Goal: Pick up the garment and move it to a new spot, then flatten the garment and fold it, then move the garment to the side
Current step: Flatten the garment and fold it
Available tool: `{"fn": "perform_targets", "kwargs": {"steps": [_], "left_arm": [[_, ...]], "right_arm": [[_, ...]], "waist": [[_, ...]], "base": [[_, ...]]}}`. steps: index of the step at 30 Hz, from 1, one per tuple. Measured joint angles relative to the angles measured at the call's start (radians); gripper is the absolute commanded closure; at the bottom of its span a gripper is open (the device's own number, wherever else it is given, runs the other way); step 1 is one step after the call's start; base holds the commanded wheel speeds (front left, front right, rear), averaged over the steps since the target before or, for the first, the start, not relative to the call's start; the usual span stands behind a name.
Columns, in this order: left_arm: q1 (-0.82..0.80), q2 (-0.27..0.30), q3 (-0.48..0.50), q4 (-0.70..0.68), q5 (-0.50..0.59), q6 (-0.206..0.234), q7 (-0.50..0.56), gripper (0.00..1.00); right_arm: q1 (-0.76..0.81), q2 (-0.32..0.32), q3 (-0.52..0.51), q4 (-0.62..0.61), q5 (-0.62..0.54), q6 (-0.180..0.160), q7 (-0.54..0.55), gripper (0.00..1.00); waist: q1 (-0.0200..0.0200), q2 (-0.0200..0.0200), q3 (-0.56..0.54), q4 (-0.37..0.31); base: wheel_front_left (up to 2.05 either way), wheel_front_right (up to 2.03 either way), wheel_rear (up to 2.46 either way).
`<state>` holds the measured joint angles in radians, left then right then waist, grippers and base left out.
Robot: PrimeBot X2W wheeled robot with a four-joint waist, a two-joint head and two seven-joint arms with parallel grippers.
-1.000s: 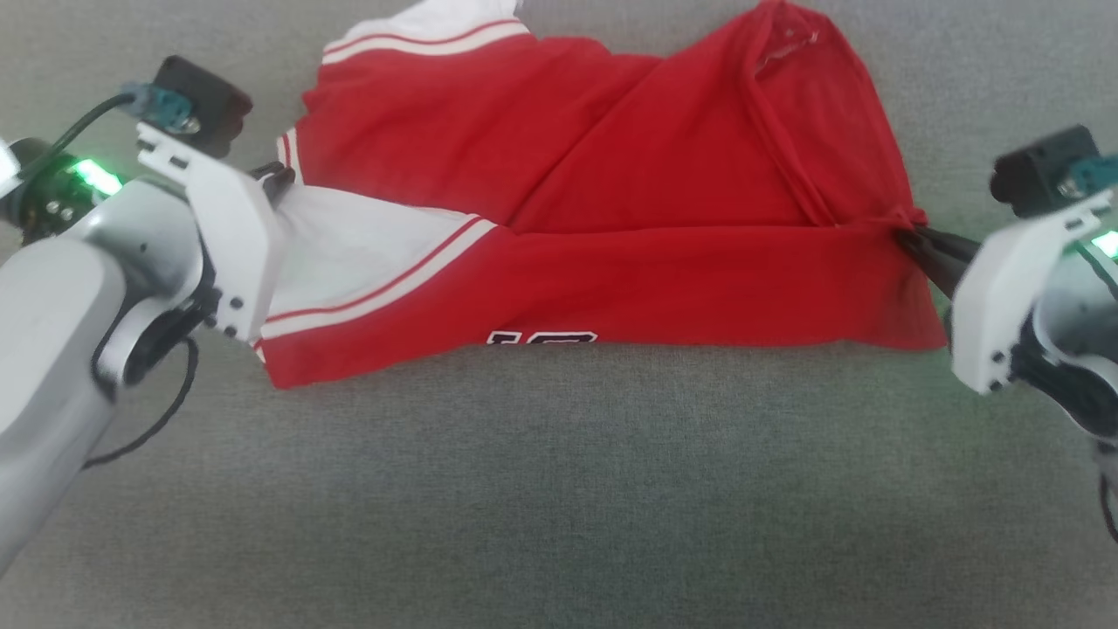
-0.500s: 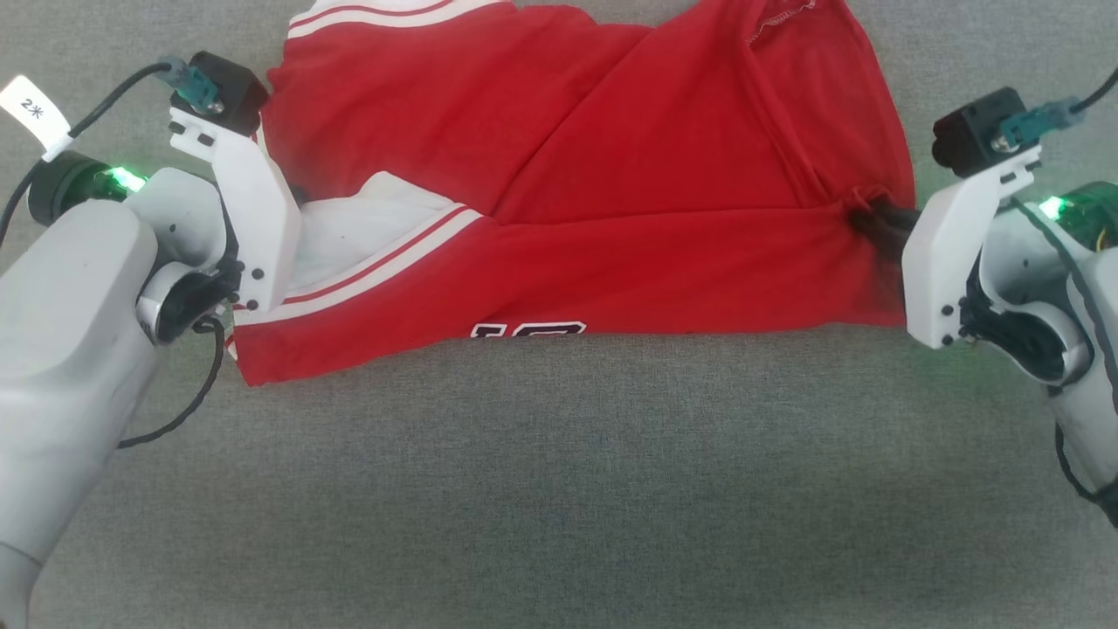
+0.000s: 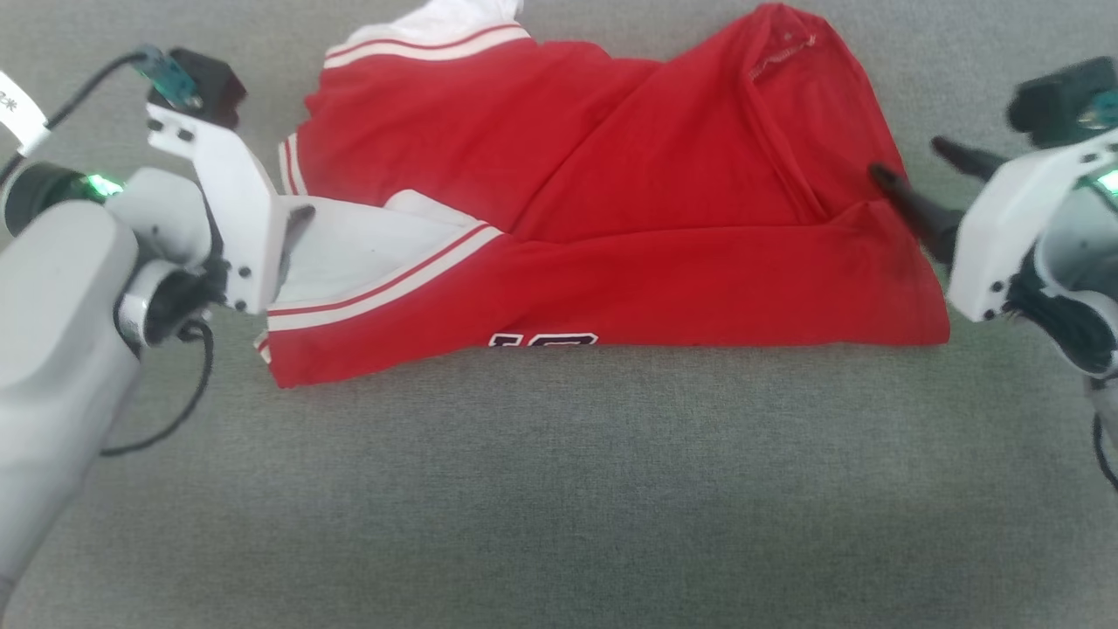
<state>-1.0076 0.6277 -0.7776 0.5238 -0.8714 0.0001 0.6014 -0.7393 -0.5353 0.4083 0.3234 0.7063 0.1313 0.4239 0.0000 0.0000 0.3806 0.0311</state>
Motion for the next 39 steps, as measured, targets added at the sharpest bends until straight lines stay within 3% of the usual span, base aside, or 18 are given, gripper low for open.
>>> {"fn": "perform_targets", "kwargs": {"steps": [11,19,27,33,34,35,36,39], "left_arm": [[0.142,0.103,-0.001,-0.317,-0.033,0.144,0.110,0.00],[0.266,0.182,0.009,-0.497,-0.071,0.270,0.166,0.00],[0.313,0.190,0.042,-0.430,-0.117,0.296,0.142,0.00],[0.320,0.172,0.051,-0.342,-0.142,0.299,0.145,0.00],[0.319,0.169,0.050,-0.331,-0.142,0.295,0.148,0.13],[0.316,0.165,0.046,-0.323,-0.142,0.283,0.153,0.76],[0.311,0.162,0.043,-0.315,-0.142,0.267,0.153,1.00],[0.306,0.144,0.048,-0.289,-0.159,0.249,0.136,1.00]], "right_arm": [[0.126,0.026,-0.190,-0.141,-0.115,0.000,-0.180,0.00],[0.242,0.127,-0.401,-0.295,-0.288,0.000,-0.287,0.00],[0.332,0.244,-0.472,-0.417,-0.386,0.000,-0.281,0.00],[0.370,0.284,-0.507,-0.450,-0.406,-0.001,-0.247,0.00],[0.375,0.286,-0.507,-0.450,-0.406,-0.001,-0.242,0.00],[0.380,0.284,-0.506,-0.450,-0.401,0.000,-0.231,0.00],[0.386,0.283,-0.505,-0.448,-0.393,0.000,-0.220,0.00],[0.404,0.276,-0.483,-0.439,-0.365,-0.001,-0.175,0.00]], "waist": [[0.0000,0.0000,-0.047,0.019],[0.0000,0.0000,-0.055,-0.003],[0.0000,0.0000,-0.036,-0.051],[0.0000,0.0000,-0.019,-0.079],[0.0000,0.0000,-0.018,-0.081],[0.0000,0.0000,-0.017,-0.082],[0.0000,0.0000,-0.016,-0.083],[0.0000,0.0000,-0.016,-0.081]], "base": [[0.00,0.00,0.00],[0.00,0.00,0.00],[0.00,0.00,0.00],[0.00,0.00,0.00],[0.00,0.00,0.00],[0.00,0.00,0.00],[0.00,0.00,0.00],[0.00,0.00,0.00]]}}
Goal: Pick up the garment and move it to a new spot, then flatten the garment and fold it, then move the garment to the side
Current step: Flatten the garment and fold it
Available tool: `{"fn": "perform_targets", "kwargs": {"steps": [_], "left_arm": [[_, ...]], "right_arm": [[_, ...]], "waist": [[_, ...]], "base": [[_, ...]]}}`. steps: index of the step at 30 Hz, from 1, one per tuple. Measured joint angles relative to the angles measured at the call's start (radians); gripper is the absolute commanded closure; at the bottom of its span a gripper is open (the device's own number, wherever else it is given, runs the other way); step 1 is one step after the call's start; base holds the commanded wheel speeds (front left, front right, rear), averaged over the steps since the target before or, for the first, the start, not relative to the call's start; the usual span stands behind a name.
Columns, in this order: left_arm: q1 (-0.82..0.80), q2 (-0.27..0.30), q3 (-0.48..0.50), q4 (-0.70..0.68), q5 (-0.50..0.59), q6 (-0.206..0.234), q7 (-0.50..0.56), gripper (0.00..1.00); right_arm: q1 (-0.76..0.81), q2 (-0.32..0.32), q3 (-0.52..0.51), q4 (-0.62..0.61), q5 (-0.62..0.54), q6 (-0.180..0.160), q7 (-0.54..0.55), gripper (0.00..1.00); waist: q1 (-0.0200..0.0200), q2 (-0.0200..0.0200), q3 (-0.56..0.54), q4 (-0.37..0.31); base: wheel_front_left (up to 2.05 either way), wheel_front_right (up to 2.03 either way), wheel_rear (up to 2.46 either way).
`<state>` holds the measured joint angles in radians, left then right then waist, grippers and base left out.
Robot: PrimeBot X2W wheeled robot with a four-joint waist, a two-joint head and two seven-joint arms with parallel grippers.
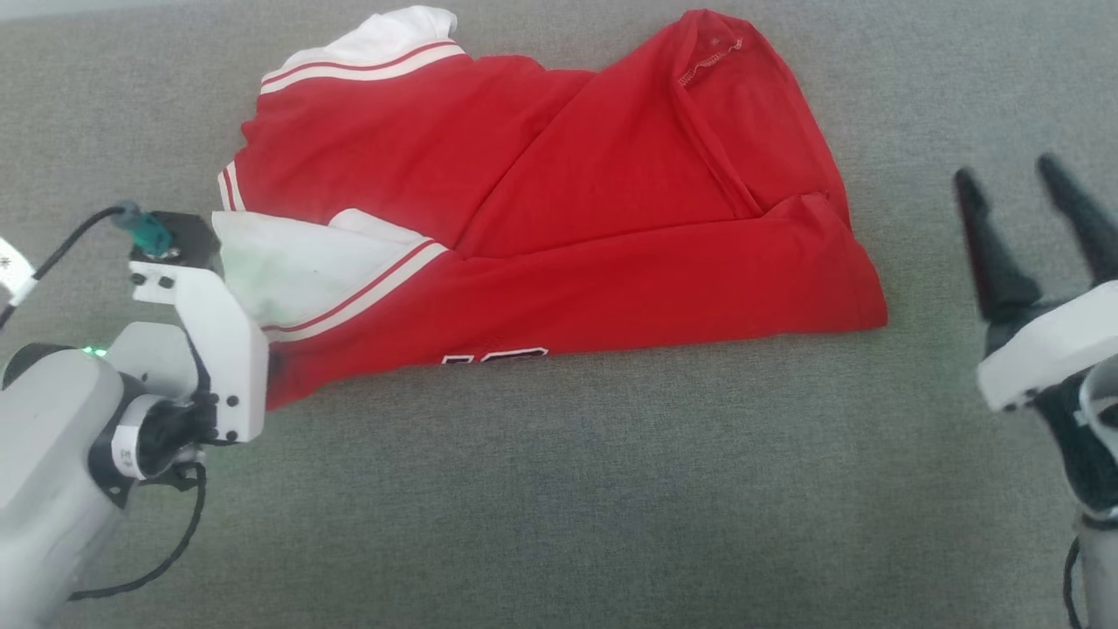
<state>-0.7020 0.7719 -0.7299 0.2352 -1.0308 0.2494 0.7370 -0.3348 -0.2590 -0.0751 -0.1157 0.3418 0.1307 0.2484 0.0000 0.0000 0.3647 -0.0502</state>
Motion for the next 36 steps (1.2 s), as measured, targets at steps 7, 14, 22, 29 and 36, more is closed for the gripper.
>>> {"fn": "perform_targets", "kwargs": {"steps": [7,14,22,29,36], "left_arm": [[-0.020,-0.028,-0.010,0.022,0.005,-0.025,-0.017,1.00],[-0.040,-0.059,-0.022,0.025,0.020,-0.043,-0.026,1.00],[-0.064,-0.094,-0.033,0.033,0.027,-0.065,-0.044,1.00],[-0.073,-0.115,-0.033,0.059,0.025,-0.078,-0.062,1.00],[-0.076,-0.109,-0.031,0.057,0.016,-0.080,-0.047,1.00]], "right_arm": [[0.030,-0.011,0.048,0.060,0.073,0.000,0.168,0.00],[0.006,-0.020,0.074,0.141,0.078,0.000,0.322,0.00],[-0.093,-0.024,0.079,0.277,0.054,0.000,0.479,0.00],[-0.135,-0.047,0.124,0.301,0.063,0.001,0.568,1.00],[-0.140,-0.070,0.119,0.275,0.092,0.001,0.616,1.00]], "waist": [[0.0000,0.0000,-0.002,0.025],[0.0000,0.0000,0.005,0.061],[0.0000,0.0000,0.032,0.107],[0.0001,0.0000,0.039,0.120],[0.0000,0.0000,0.023,0.122]], "base": [[0.00,0.00,0.00],[0.00,0.00,0.00],[0.00,0.00,0.00],[0.00,0.00,0.00],[0.00,0.00,0.00]]}}
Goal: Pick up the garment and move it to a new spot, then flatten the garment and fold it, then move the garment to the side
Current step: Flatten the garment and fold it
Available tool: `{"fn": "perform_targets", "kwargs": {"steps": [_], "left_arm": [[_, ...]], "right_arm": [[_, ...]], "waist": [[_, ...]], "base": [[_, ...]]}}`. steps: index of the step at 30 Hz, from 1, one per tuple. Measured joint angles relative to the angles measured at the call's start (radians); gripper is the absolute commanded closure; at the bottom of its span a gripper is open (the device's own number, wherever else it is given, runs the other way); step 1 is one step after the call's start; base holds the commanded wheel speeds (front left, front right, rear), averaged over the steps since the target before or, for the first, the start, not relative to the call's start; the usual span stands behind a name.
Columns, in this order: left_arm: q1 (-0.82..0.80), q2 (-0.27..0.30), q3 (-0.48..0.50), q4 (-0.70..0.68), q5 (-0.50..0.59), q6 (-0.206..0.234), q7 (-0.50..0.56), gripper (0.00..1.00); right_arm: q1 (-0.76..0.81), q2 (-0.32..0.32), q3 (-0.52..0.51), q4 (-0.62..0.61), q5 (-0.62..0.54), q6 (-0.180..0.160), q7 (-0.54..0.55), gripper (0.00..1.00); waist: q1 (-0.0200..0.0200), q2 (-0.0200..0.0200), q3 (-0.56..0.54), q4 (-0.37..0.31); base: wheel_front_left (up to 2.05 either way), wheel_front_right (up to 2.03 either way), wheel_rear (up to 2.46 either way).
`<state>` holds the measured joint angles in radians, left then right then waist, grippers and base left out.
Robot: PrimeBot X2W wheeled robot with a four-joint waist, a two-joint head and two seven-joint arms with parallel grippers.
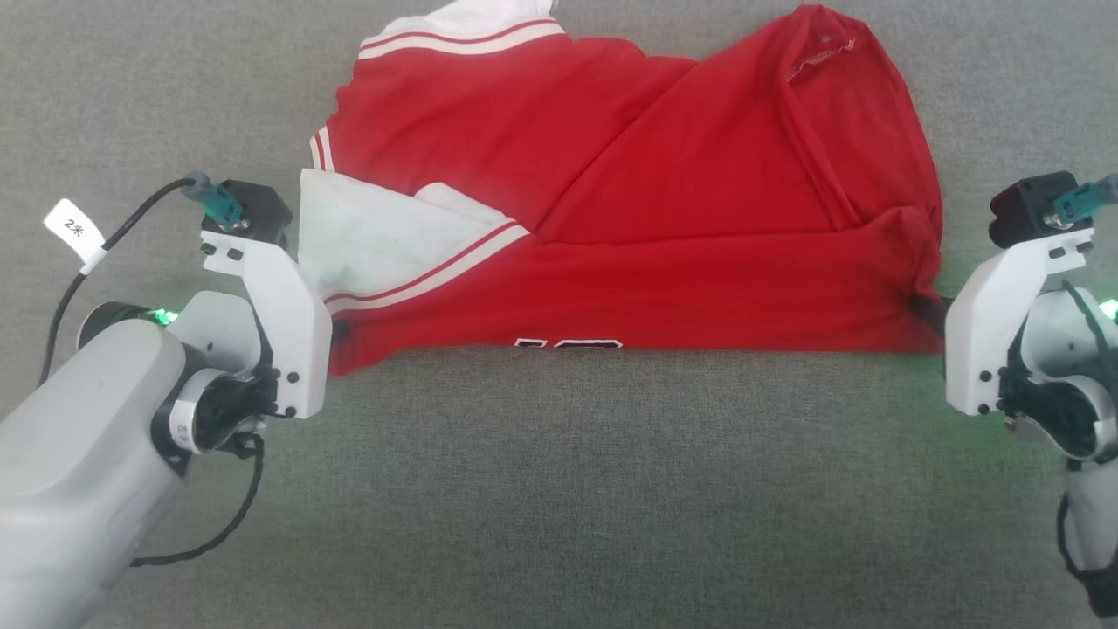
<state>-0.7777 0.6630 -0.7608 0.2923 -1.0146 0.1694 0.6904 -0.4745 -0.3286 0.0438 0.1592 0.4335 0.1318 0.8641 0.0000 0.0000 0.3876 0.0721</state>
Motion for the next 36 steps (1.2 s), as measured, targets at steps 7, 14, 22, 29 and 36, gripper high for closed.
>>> {"fn": "perform_targets", "kwargs": {"steps": [7,14,22,29,36], "left_arm": [[0.022,0.057,0.001,-0.086,-0.010,0.043,0.046,1.00],[0.087,0.136,0.013,-0.247,-0.023,0.122,0.075,1.00],[0.200,0.197,0.018,-0.387,-0.035,0.201,0.073,1.00],[0.276,0.181,0.006,-0.350,-0.050,0.204,0.028,0.87],[0.266,0.137,0.010,-0.232,-0.064,0.163,0.003,0.00]], "right_arm": [[0.046,-0.046,-0.025,-0.082,0.031,0.000,0.097,1.00],[0.146,-0.067,-0.077,-0.225,0.070,0.000,0.201,1.00],[0.272,-0.048,-0.144,-0.333,0.077,0.000,0.257,1.00],[0.342,0.001,-0.140,-0.308,0.077,0.000,0.221,1.00],[0.299,0.007,-0.091,-0.199,0.067,0.000,0.137,0.00]], "waist": [[0.0000,0.0000,-0.033,0.003],[0.0000,0.0000,-0.057,0.009],[0.0000,0.0000,-0.057,0.011],[0.0000,0.0000,-0.043,0.004],[0.0000,0.0000,-0.044,-0.015]], "base": [[0.00,0.00,0.00],[0.00,0.00,0.00],[0.00,0.00,0.00],[0.00,0.00,0.00],[0.00,0.00,0.00]]}}
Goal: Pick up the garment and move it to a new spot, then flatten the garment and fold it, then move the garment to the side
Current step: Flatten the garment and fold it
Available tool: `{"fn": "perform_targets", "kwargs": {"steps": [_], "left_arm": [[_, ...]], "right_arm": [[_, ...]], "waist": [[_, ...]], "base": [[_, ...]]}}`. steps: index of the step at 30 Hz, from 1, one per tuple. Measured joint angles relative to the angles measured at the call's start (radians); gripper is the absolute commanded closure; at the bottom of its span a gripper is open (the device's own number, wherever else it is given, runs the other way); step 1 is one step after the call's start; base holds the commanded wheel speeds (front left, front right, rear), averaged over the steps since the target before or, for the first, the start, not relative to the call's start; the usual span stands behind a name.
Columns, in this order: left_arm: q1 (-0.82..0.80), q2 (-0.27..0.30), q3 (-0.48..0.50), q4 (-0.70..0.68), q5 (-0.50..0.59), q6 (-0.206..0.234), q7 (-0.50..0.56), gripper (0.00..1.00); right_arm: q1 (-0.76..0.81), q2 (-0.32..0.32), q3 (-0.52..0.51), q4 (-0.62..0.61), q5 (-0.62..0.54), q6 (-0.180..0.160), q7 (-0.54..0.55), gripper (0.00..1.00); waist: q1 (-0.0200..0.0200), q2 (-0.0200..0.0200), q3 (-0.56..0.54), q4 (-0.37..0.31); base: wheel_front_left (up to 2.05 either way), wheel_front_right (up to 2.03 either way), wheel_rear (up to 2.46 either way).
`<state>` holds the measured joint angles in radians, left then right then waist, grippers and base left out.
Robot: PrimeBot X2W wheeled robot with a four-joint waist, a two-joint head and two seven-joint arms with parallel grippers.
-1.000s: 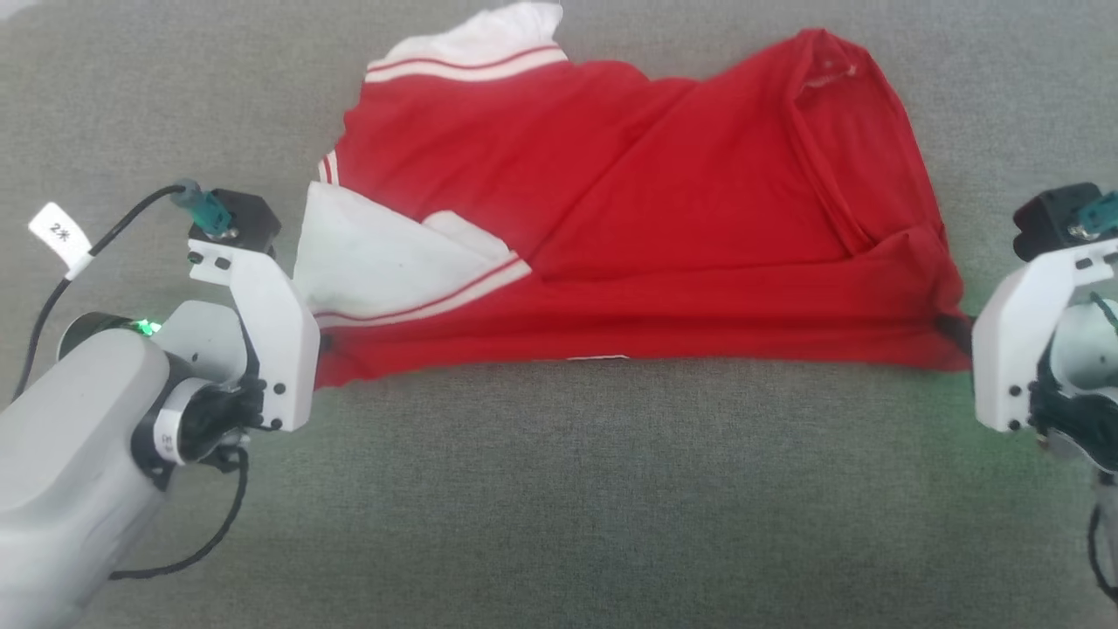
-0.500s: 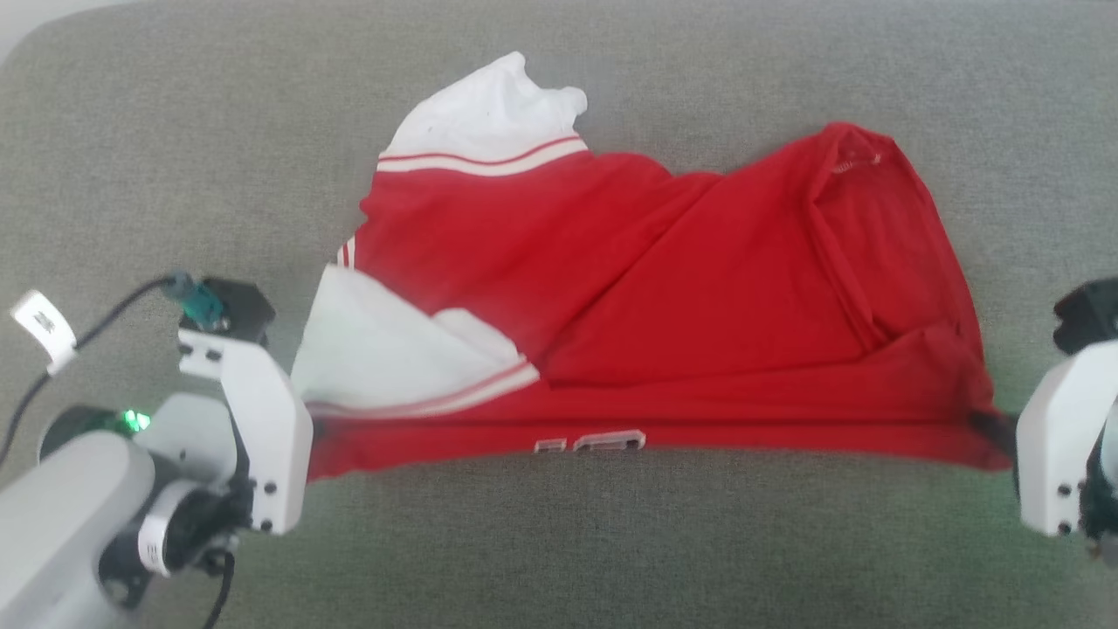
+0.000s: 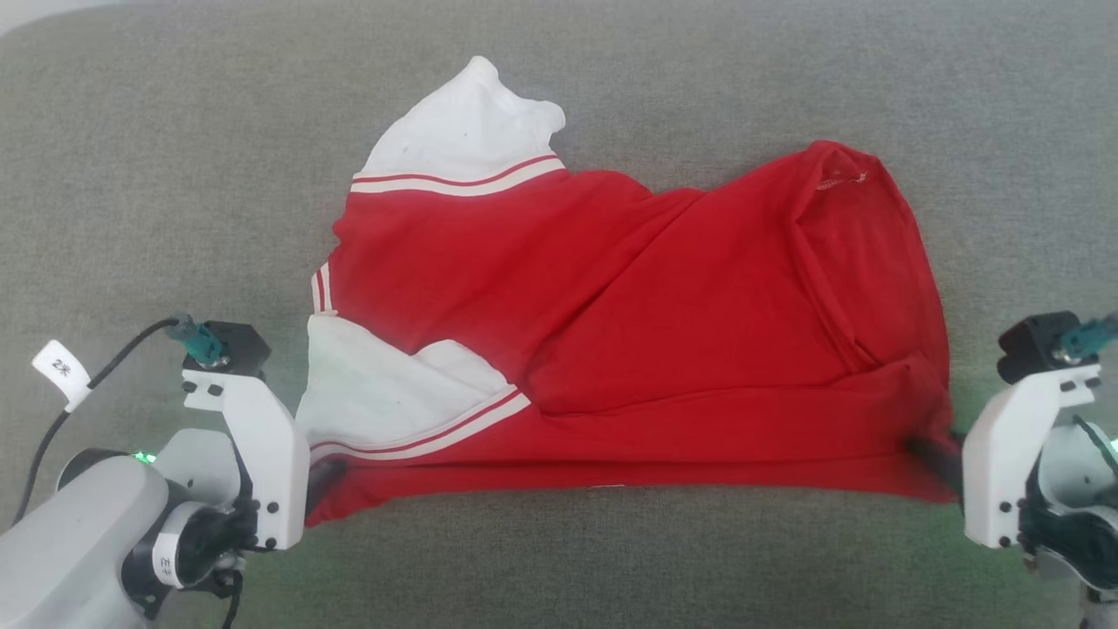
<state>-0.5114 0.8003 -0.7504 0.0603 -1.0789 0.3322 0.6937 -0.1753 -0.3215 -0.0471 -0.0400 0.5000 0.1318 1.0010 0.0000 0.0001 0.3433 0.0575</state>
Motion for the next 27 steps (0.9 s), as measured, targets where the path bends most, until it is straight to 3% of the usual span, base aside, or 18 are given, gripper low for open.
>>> {"fn": "perform_targets", "kwargs": {"steps": [5,10,19,27], "left_arm": [[-0.009,0.016,0.008,-0.002,-0.001,0.005,0.006,0.00],[-0.036,0.080,0.029,-0.060,0.011,0.023,0.027,0.00],[-0.118,0.172,0.056,-0.128,0.035,0.046,0.101,0.00],[-0.289,0.156,0.064,-0.046,0.107,-0.036,0.100,0.00]], "right_arm": [[-0.015,0.004,0.013,0.016,0.000,0.000,-0.039,0.00],[-0.015,-0.002,-0.006,-0.007,-0.006,0.000,-0.106,0.00],[-0.068,0.035,-0.006,-0.086,-0.038,-0.001,-0.356,0.00],[-0.143,0.090,0.033,-0.109,-0.101,-0.001,-0.635,0.00]], "waist": [[0.0000,0.0000,-0.017,-0.011],[0.0000,0.0000,-0.032,-0.029],[0.0000,-0.0001,-0.042,-0.099],[0.0000,-0.0001,-0.022,-0.187]], "base": [[0.00,0.00,0.00],[0.00,0.00,0.00],[0.00,0.00,0.00],[0.00,0.00,0.00]]}}
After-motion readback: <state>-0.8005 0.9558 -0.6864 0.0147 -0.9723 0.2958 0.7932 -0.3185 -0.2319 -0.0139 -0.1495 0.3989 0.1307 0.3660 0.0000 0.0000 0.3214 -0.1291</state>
